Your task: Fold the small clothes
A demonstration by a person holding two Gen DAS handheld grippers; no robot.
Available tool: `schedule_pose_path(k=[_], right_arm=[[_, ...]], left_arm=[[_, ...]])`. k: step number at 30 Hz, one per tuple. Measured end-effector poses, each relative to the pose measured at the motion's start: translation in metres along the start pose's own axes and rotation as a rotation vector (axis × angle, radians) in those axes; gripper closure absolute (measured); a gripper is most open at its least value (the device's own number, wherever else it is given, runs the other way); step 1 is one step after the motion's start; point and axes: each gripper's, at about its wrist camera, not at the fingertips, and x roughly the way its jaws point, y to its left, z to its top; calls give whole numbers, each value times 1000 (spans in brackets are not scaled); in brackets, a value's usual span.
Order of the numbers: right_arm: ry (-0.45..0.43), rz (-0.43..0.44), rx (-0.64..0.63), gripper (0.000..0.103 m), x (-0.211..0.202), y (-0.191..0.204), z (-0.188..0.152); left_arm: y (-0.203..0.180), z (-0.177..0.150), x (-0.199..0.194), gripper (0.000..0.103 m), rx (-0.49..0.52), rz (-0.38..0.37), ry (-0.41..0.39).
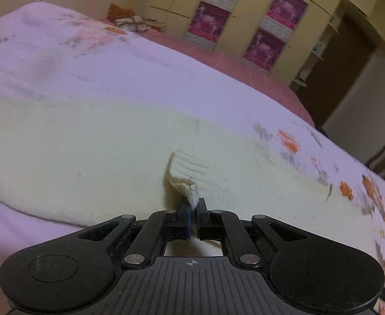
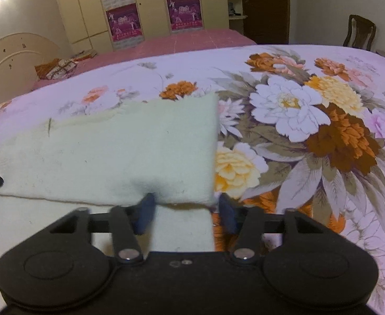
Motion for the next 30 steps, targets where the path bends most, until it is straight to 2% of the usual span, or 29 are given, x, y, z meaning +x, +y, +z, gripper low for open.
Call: schedule_pose_path(k=[2,3,6,8,12,14,15,17,19,21,23,24,25,27,30], right_arm=[[17,38,37,61,-8,-7,3],[8,50,49,58,-14,-9,3],[-62,40,35,53,-31,-8,11],[-92,24,6,54,-29,-1,18],[-62,34,-47,57,-7,17,23],[-29,9,-107,57,4,24,17],[4,-19,-140,57,13,26,12],[-4,-32,-169,57,12,24,9],[4,-17,-140,57,4,23,14],[-21,39,-88,50,-8,23,19],[-40,70,-81,45,-16,32,20],[-43,82,-90,44,-19,39,19],[-40,96,-97,44,-19,45,18],[-25,134,-106,44,-20,58,14],[-6,176,-131,44,-19,81,7]], left_arm=[[6,3,-13,99,-2,41,-38],[6,5,-19,99,16,53,-50],[5,7,-35,99,33,57,-70],[-2,4,-36,99,65,23,-52],[-20,0,-17,99,81,-48,23],[-21,-7,-1,99,66,-21,79],[-17,-8,1,99,53,-29,65],[-14,-3,-2,99,52,-35,85],[-8,3,-13,99,33,-26,87],[8,4,-28,96,9,-2,73],[37,4,-42,64,-51,42,74],[51,3,-49,22,-90,75,65],[67,2,-61,7,-133,127,27],[94,1,-77,7,-173,181,-34],[143,-1,-97,7,-270,235,-42]])
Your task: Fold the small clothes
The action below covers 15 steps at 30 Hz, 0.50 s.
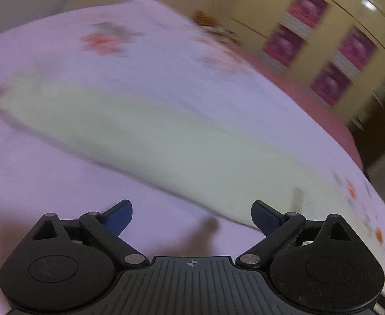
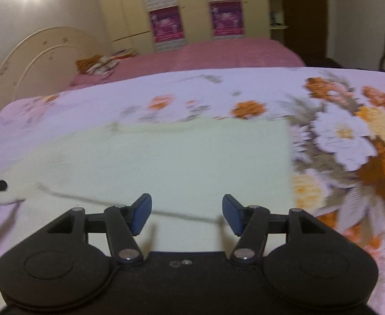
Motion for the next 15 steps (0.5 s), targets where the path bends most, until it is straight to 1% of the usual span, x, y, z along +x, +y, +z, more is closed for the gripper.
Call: schedule_pose_path(k=[2,3,4,5,6,7,9,11,13,14,15], right_arm=[[12,30,-12,44,3,15,-3],[17,40,-19,44,4,21,-4],[20,50,-28,44,5,29,-5],[22,58,-39,44,6,36,-5],[25,65,-49,44,7,43,-6],[28,72,-57,44,8,50,-6],[34,81,-67,44,10,60,-6],[37,85,-75,44,11,68,-6],[37,83,-80,44,12,74,-6],[36,80,-81,44,12,77,-7],[38,75,-82,44,13,79,-7]], left_arm=[[38,7,-4,7,-103,41,-20],[55,9,-6,17,-155,52,-32],[72,12,-7,34,-207,54,-44],[86,15,-7,42,-250,42,-55],[98,19,-8,53,-283,40,-64],[105,21,-7,57,-302,46,-72],[120,27,-3,58,-346,42,-95],[130,32,4,58,-393,17,-113],[132,38,13,60,-400,7,-133],[134,41,17,66,-406,3,-147],[136,44,24,87,-415,14,-152]])
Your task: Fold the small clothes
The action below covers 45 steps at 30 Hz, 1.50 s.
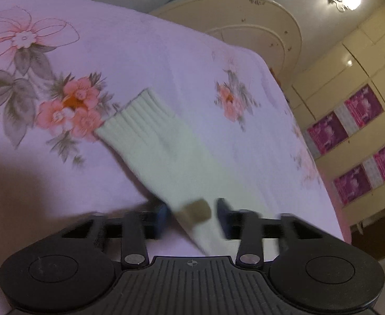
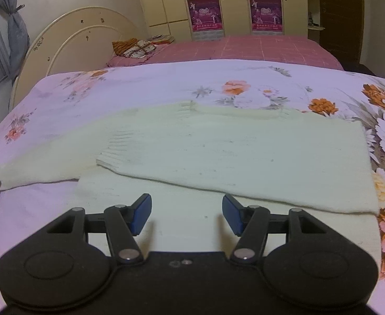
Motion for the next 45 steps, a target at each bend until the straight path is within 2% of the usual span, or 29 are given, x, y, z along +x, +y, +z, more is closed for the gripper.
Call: schedule_pose_path(k=[1,3,4,8,10,13,15,18,21,24,26,27,29,30,31,32,33,34,35,37,40,43,45], right_arm=[[2,-5,0,44,2,1,0],[5,-15,4,44,5,2,1],[7,-19,5,44,6,2,1],[12,-39,4,44,11,1,1],[12,-49,4,44,13,0,2],[-2,-68,18,44,14,-11,5],[-6,-76,42,44,16,-20,7],[-16,-80,102,44,12,-40,8],[-29,-90,165,44,3,-62,4],[-47,-114,198,44,-10,-81,-2],[-54,-129,213,44,-19,-92,-7],[-54,-135,216,44,-21,-97,-10],[-47,-142,222,44,-25,-105,-14],[-44,-142,226,44,-27,-110,-17],[-44,-142,229,43,-29,-113,-19],[-46,-140,229,41,-30,-115,-20],[-50,-136,229,40,-31,-116,-21],[-53,-127,228,40,-31,-116,-21],[-53,-114,224,40,-32,-115,-21],[-57,-96,202,40,-29,-109,-17],[-56,-58,149,39,-21,-90,-11],[-52,-24,89,39,-8,-66,-4],[-45,-4,46,39,3,-47,2]], left_arm=[[4,5,8,96,-17,4,1],[11,10,18,97,-74,-21,-3],[9,12,22,97,-70,-20,-8],[-15,14,21,97,12,-28,-49],[-40,13,10,99,99,-72,-86],[-101,-5,-5,99,291,-213,-82],[-148,-25,-12,99,403,-321,-44],[-212,-75,-14,99,539,-456,57],[-261,-140,-12,99,653,-548,184],[-295,-210,-8,99,765,-602,319],[-308,-251,-3,99,853,-597,428],[-311,-267,-1,99,891,-574,454],[-314,-286,5,98,957,-524,504],[-314,-289,4,94,959,-514,522],[-309,-289,-4,75,946,-520,527],[-306,-284,-13,61,934,-537,517],[-302,-276,-21,33,925,-544,481],[-297,-268,-30,21,914,-544,424],[-289,-256,-38,19,901,-533,367],[-278,-237,-42,19,893,-496,344],[-247,-207,-42,19,910,-376,250],[-217,-193,-37,19,933,-270,228],[-204,-188,-34,19,937,-234,216]])
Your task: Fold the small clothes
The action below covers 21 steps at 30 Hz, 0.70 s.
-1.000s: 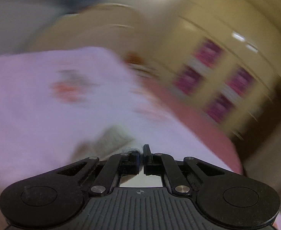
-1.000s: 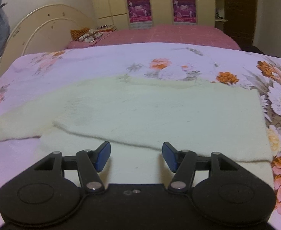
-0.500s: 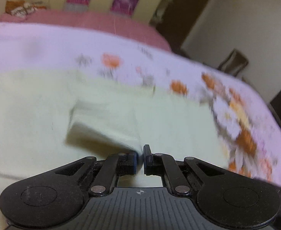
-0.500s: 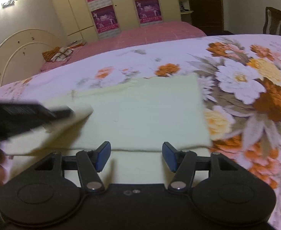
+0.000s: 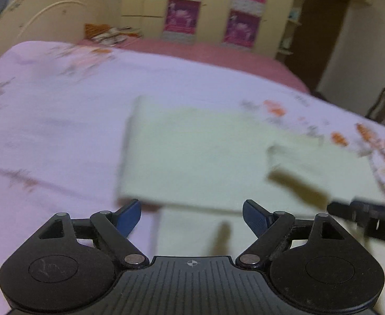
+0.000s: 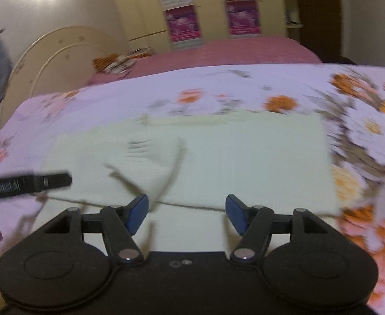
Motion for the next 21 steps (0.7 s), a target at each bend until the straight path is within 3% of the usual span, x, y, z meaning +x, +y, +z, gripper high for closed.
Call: schedule_pose_path(k=[4,5,7,8,9,13,16,21], right_arm=[[14,-25,-106,39,25,34,5],[13,-47,-132,42,32,40,6],[9,-77,-145,59,39,44,10],[6,-83,-126,75,40,42,13],[-6,-70,-88,84,37,37,16],[-95,-52,107,91,4,1,27],[-133,-109,215,98,-18,-36,22],[-57,-186,304,100,-14,-79,0]], left_arm=[[3,-14,10,19,11,47,-7],[2,-16,13,19,19,62,-14],[2,-15,16,19,32,86,-35],[-1,-12,20,19,30,94,-44],[1,-8,22,19,24,100,-53],[2,-1,32,19,16,138,-86],[14,3,38,19,-45,164,-107],[22,2,39,24,-87,165,-124]])
